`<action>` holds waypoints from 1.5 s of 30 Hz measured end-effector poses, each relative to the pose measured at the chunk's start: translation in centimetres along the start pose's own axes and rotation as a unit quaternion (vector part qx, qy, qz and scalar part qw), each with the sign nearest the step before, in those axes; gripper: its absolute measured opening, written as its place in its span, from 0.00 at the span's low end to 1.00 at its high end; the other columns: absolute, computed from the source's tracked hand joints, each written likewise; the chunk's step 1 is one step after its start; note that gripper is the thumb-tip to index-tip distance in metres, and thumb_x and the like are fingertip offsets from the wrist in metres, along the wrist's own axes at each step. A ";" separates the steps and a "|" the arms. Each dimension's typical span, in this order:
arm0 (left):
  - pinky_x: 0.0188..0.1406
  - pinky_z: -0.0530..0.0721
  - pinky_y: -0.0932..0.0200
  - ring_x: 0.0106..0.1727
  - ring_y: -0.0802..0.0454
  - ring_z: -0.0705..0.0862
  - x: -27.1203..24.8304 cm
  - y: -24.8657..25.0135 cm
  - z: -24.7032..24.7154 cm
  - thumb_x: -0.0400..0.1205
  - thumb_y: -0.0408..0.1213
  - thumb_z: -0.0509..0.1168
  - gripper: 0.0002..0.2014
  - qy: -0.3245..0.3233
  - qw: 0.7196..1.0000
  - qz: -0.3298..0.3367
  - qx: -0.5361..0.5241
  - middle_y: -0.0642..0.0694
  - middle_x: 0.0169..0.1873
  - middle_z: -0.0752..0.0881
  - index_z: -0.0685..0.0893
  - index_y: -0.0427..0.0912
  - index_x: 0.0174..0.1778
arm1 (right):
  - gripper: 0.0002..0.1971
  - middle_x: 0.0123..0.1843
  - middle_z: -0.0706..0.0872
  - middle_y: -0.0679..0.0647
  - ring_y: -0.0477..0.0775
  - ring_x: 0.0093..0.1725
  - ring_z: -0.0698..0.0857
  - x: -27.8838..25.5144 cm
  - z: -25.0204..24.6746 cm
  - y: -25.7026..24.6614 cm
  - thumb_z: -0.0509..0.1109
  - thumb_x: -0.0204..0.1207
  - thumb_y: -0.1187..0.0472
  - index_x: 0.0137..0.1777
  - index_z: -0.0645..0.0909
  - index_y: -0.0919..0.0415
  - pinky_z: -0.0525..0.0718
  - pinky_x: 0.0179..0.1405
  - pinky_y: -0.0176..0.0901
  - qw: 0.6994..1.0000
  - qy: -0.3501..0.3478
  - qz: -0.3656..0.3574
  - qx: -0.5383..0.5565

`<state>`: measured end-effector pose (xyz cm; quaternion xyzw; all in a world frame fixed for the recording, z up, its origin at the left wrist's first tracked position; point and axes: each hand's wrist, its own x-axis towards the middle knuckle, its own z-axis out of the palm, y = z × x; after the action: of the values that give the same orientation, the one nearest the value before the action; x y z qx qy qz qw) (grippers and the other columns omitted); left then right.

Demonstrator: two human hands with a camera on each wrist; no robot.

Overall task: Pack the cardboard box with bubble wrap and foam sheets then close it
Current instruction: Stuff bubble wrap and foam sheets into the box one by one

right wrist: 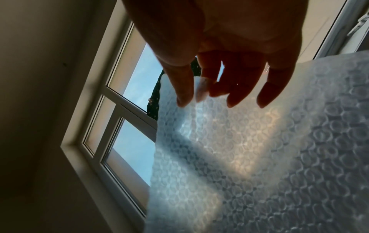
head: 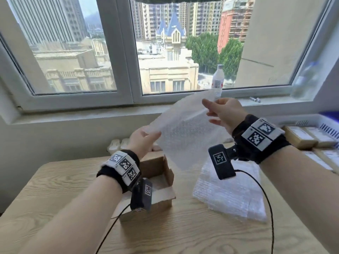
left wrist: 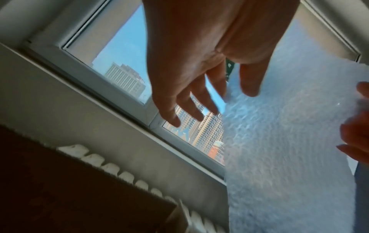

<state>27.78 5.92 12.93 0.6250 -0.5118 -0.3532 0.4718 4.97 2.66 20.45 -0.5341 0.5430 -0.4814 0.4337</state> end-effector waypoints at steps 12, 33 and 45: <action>0.46 0.86 0.51 0.43 0.51 0.87 0.1 1.3 -6.7 0.80 0.38 0.68 0.21 0.052 0.983 -0.055 -0.165 0.43 0.48 0.85 0.66 0.45 0.65 | 0.08 0.40 0.84 0.53 0.49 0.37 0.83 -0.4 4.1 -1.0 0.73 0.75 0.58 0.49 0.79 0.60 0.85 0.34 0.33 0.990 0.019 -0.042 -0.135; 0.57 0.75 0.57 0.55 0.54 0.78 -1.5 1.0 -7.4 0.75 0.48 0.73 0.14 0.023 0.996 0.038 0.081 0.51 0.53 0.79 0.81 0.46 0.51 | 0.15 0.50 0.82 0.55 0.56 0.54 0.81 -1.2 4.3 0.9 0.66 0.80 0.58 0.62 0.77 0.65 0.81 0.59 0.52 0.970 -0.112 -0.076 -0.200; 0.56 0.86 0.42 0.43 0.46 0.87 -1.5 -0.7 -6.3 0.80 0.29 0.67 0.09 0.046 0.988 -0.063 -0.133 0.42 0.46 0.83 0.75 0.39 0.52 | 0.32 0.61 0.82 0.67 0.62 0.47 0.88 -1.6 4.8 2.6 0.73 0.68 0.78 0.70 0.67 0.62 0.90 0.47 0.55 0.974 -0.190 0.112 0.058</action>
<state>33.42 8.88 14.16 0.6035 -0.3974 -0.4182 0.5504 9.34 3.93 17.00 -0.5256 0.4786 -0.3500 0.6101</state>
